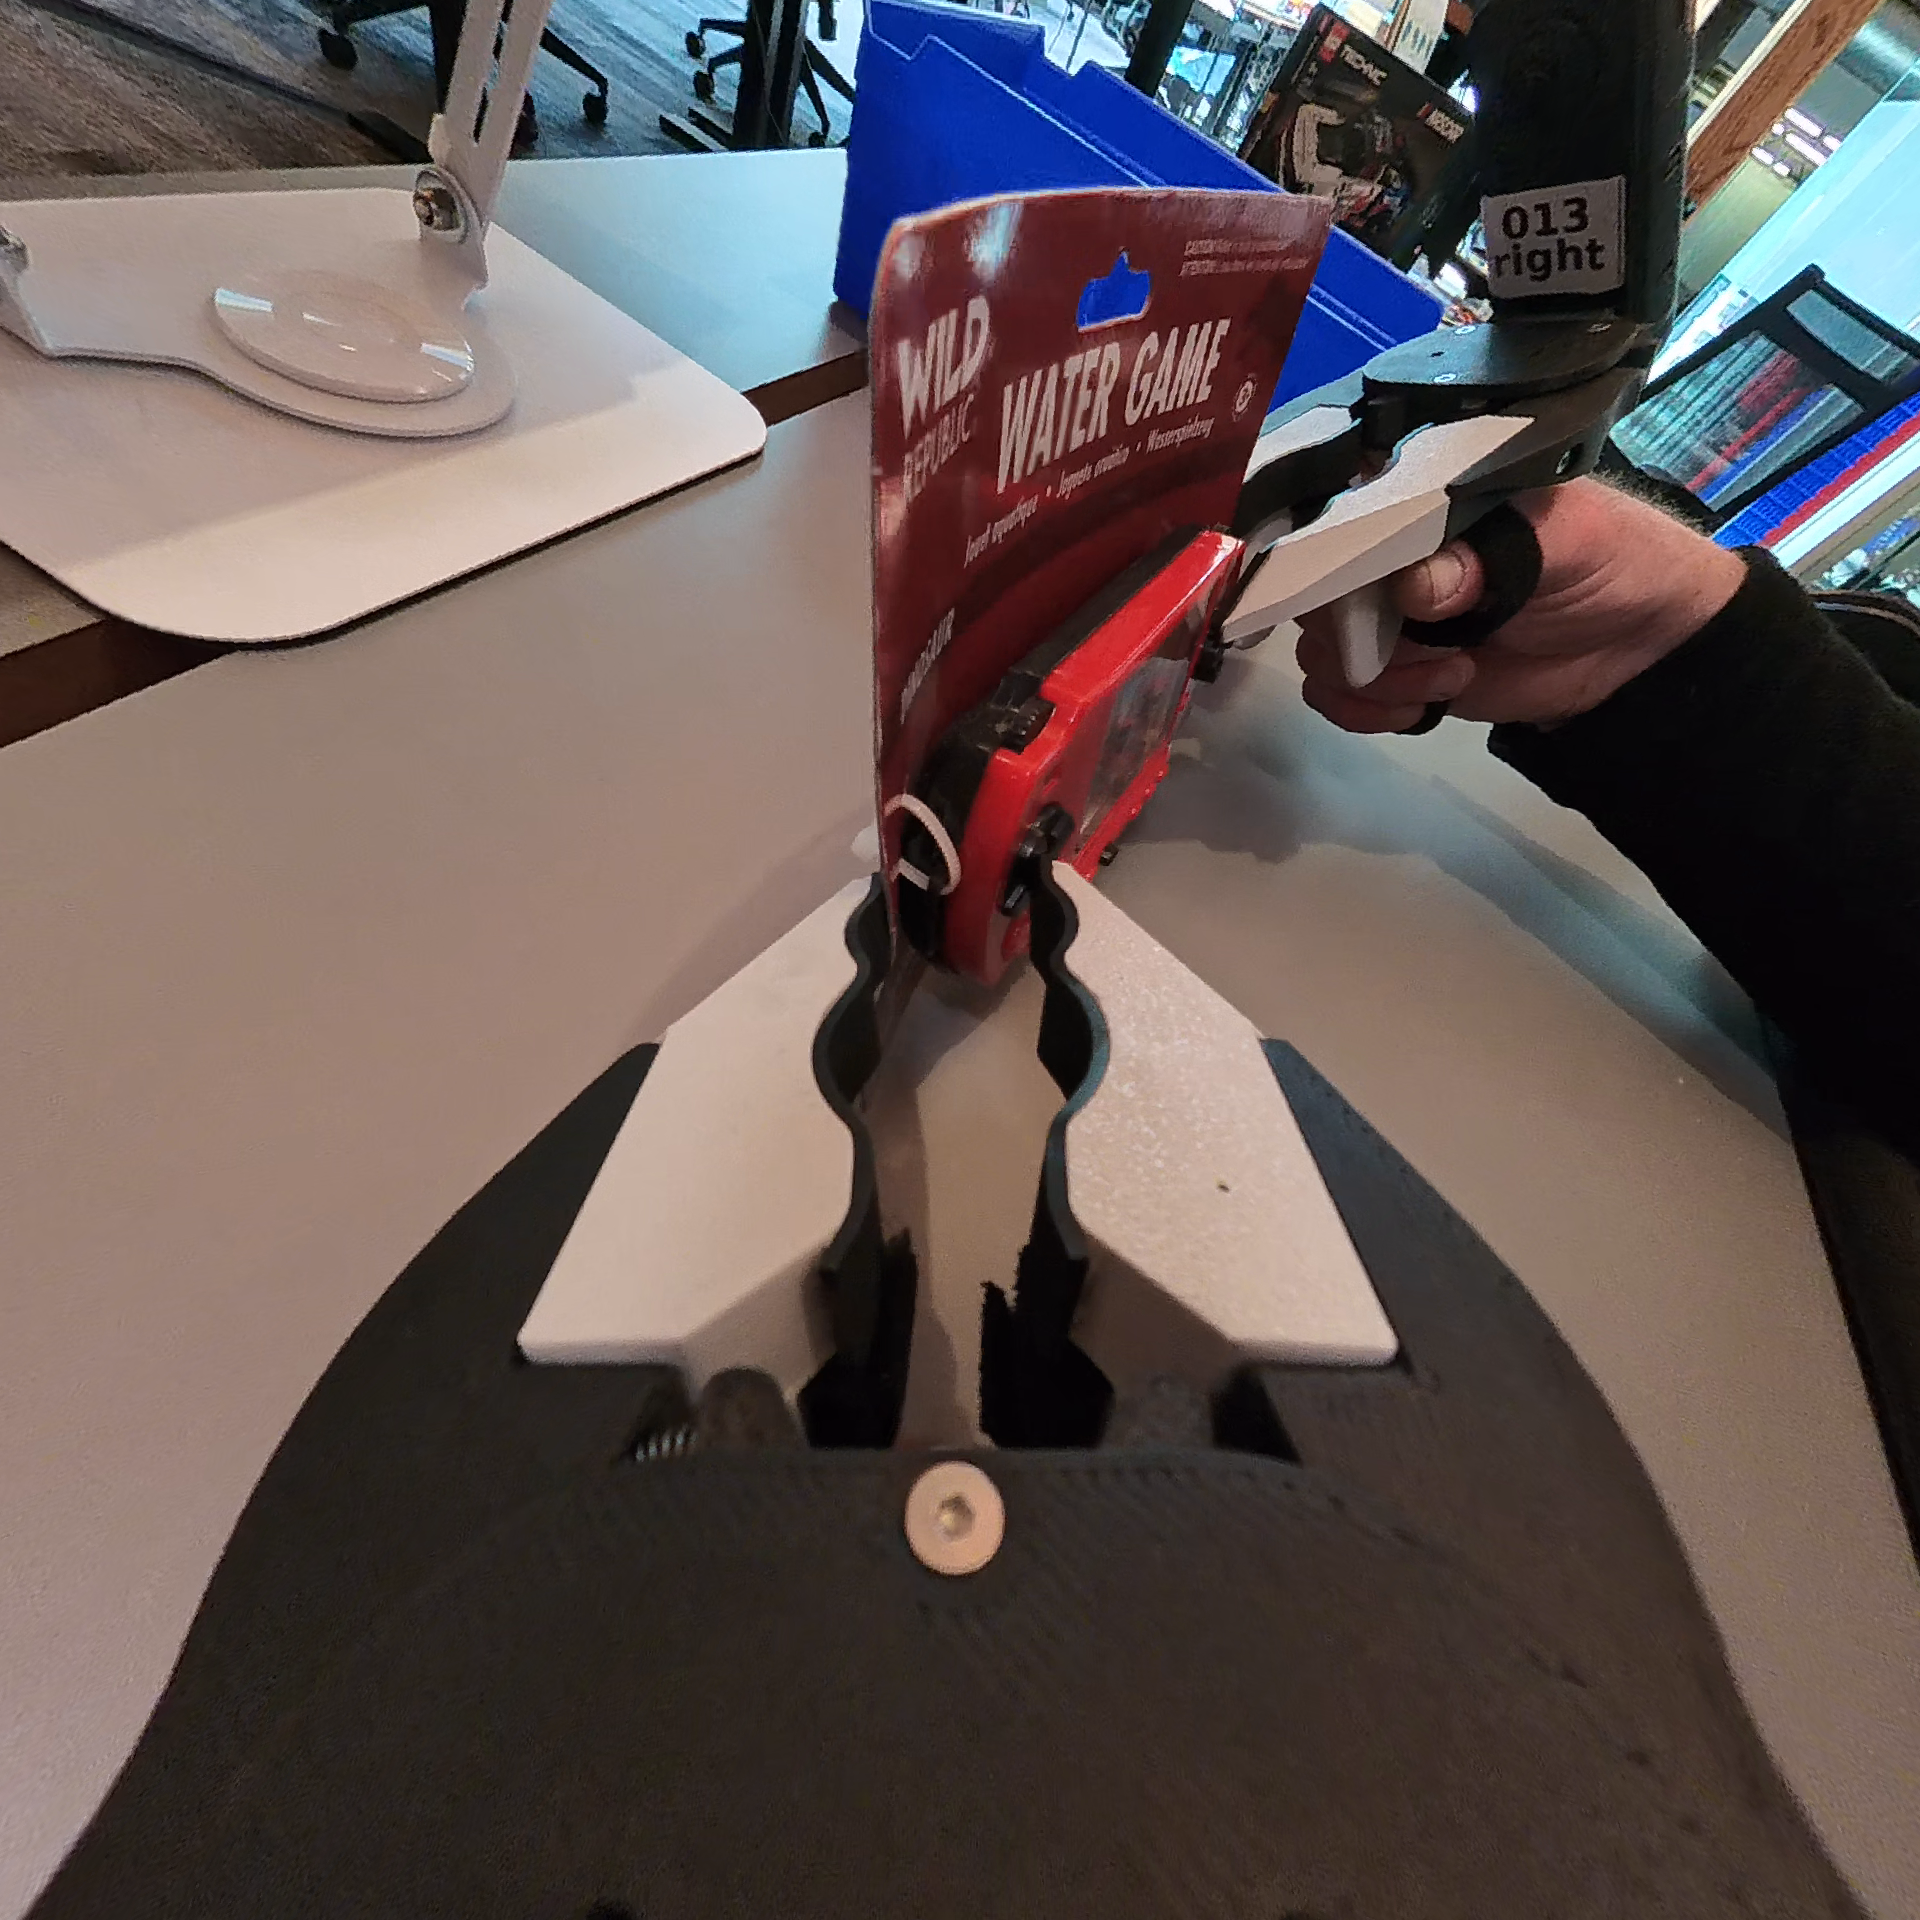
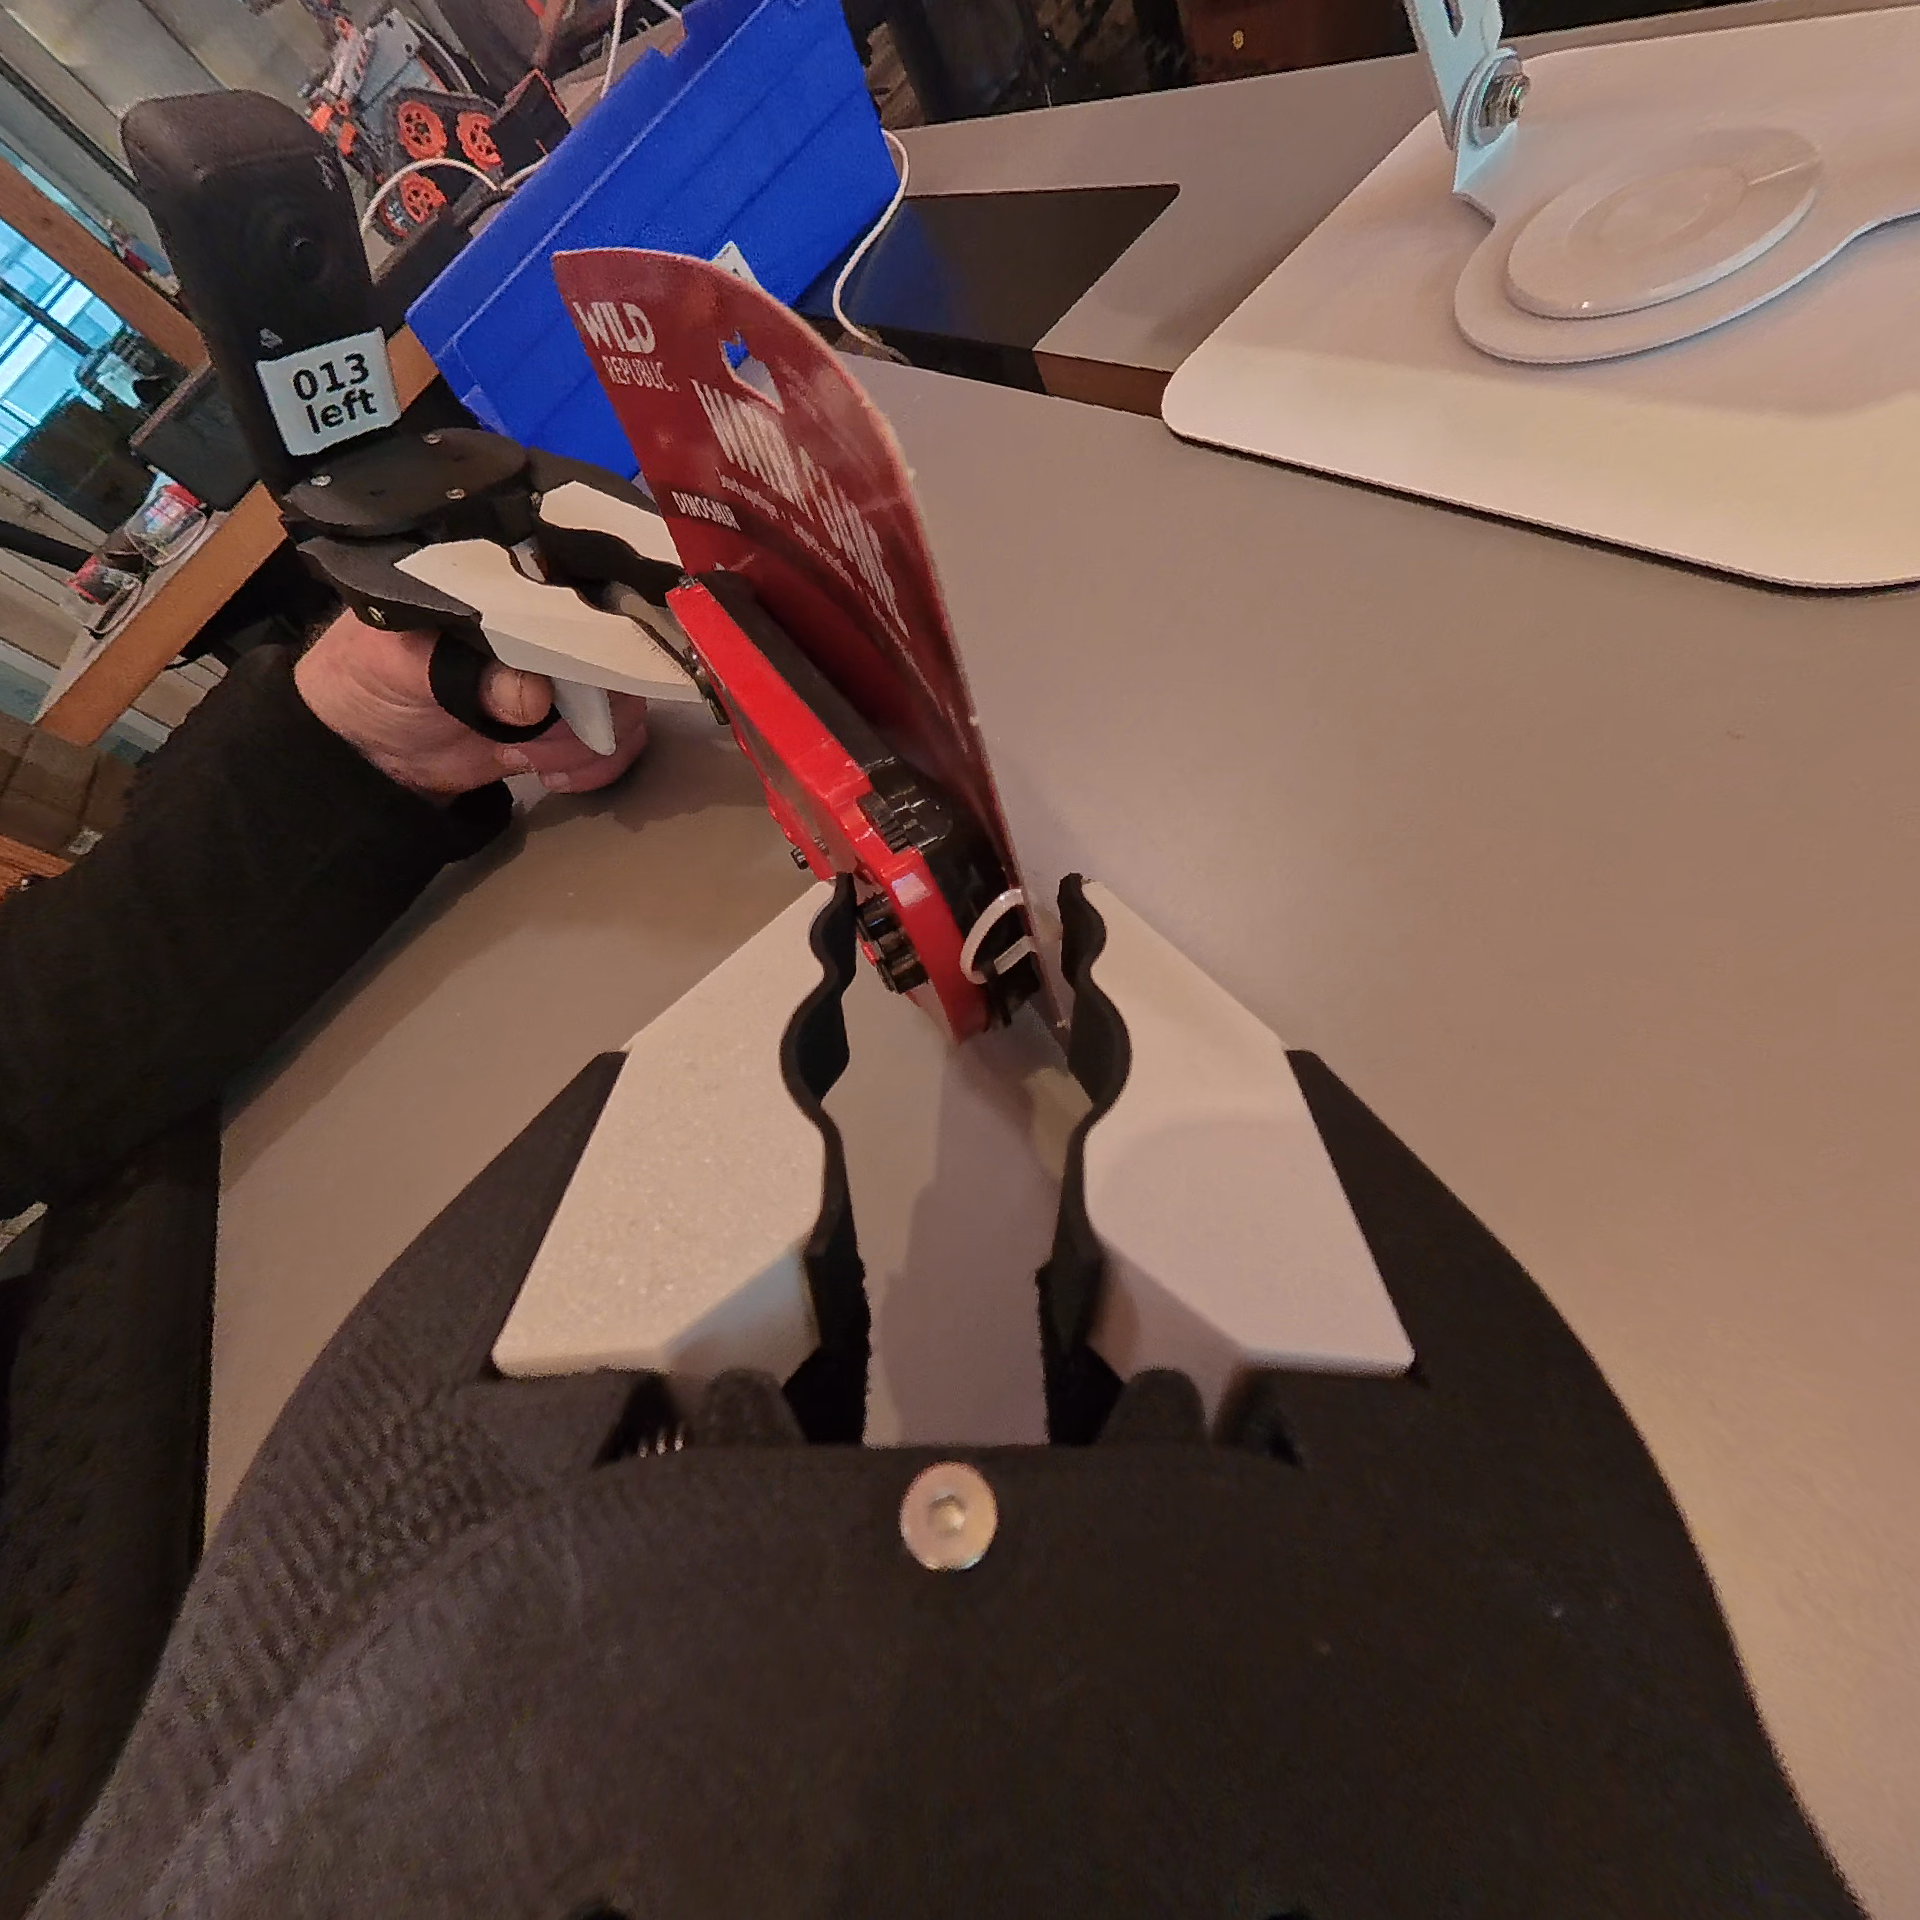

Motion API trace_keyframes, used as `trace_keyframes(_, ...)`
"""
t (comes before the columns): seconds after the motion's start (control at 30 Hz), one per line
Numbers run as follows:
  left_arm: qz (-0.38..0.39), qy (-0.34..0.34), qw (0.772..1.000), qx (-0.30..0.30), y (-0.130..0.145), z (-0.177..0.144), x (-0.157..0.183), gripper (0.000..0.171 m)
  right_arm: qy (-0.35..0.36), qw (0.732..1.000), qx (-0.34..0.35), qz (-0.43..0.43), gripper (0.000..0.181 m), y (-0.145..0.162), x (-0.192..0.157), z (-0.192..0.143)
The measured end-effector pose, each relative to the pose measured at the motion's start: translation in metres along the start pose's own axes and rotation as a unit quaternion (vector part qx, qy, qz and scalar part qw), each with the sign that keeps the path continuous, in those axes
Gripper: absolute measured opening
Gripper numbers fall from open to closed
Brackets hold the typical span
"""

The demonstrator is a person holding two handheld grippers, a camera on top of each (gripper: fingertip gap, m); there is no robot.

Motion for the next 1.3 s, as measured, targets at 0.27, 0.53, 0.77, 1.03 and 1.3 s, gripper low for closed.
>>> trace_keyframes(0.27,-0.019,0.005,1.0,-0.005,0.001,-0.001,-0.001,0.034,-0.017,0.999,-0.018,-0.044,0.041,0.004,-0.005,-0.003)
trace_keyframes(0.53,-0.037,0.009,0.999,-0.003,0.001,0.0,-0.002,0.033,-0.004,0.997,-0.03,-0.076,0.037,0.008,-0.003,0.0)
trace_keyframes(0.77,-0.035,0.006,0.999,0.0,0.001,-0.002,-0.003,0.032,-0.001,0.998,-0.02,-0.064,0.029,0.007,0.0,0.005)
trace_keyframes(1.03,-0.035,-0.001,0.999,0.001,-0.001,-0.004,-0.005,0.032,-0.012,0.999,-0.011,-0.048,0.034,0.007,0.0,0.007)
trace_keyframes(1.3,-0.04,0.007,0.999,-0.002,0.0,-0.003,-0.004,0.032,-0.017,0.999,-0.014,-0.047,0.038,0.008,0.0,0.005)
Point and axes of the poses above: each gripper's, where its closed fingertips meet, z out along the fingers, y out of its underside, x = y × z across the jaws, the point moved 7 cm from there along -z, back along the fingers, and after that the axes turned 10 degrees about -z, right-handed, at the moved point
